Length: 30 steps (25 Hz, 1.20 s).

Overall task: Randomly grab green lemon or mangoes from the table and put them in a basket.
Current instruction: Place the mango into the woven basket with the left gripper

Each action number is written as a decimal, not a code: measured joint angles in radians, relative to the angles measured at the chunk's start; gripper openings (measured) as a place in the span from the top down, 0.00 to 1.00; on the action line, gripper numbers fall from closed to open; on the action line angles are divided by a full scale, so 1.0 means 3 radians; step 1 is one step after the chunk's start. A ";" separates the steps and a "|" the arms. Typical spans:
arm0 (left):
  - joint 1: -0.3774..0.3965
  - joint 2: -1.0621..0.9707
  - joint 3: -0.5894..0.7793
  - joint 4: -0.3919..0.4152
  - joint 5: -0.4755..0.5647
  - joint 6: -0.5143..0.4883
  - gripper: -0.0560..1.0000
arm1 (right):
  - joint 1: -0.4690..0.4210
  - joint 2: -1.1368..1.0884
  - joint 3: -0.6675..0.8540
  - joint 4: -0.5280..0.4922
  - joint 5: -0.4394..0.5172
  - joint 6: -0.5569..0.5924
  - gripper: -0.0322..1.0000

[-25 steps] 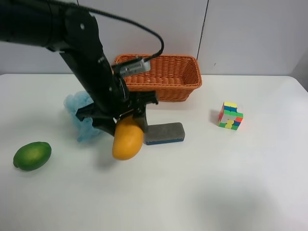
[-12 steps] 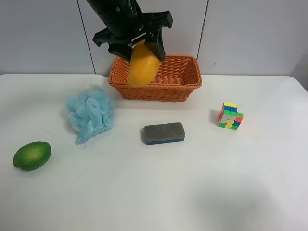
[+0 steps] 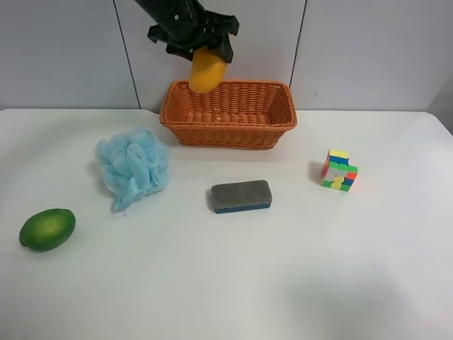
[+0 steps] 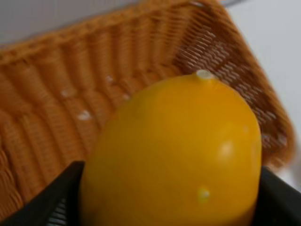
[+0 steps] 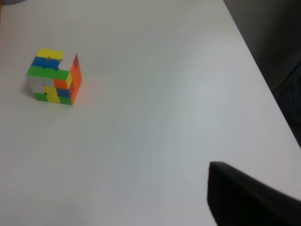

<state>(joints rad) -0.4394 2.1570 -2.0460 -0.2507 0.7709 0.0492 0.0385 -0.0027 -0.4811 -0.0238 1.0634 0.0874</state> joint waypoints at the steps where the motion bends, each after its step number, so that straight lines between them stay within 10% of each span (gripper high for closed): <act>1: 0.0025 0.0049 0.0000 0.0000 -0.0081 0.0026 0.38 | 0.0000 0.0000 0.0000 0.0000 0.0000 0.0000 0.01; 9: 0.0059 0.0533 0.0000 0.0001 -0.0861 0.0081 0.38 | 0.0000 0.0000 0.0000 0.0000 0.0000 0.0000 0.01; 21: 0.0059 0.0758 0.0000 -0.0007 -0.0935 0.0087 0.37 | 0.0000 0.0000 0.0000 0.0000 0.0000 0.0000 0.01; 25: 0.0059 0.0758 0.0000 -0.0036 -0.0976 0.0079 0.09 | 0.0000 0.0000 0.0000 0.0000 0.0000 0.0000 0.01; 30: 0.0059 0.0746 0.0000 -0.0037 -0.0937 0.0079 0.01 | 0.0000 0.0000 0.0000 0.0000 0.0000 0.0000 0.01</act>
<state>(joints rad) -0.4216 2.3807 -2.0460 -0.2618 0.4899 0.0728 0.0385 -0.0027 -0.4811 -0.0238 1.0634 0.0874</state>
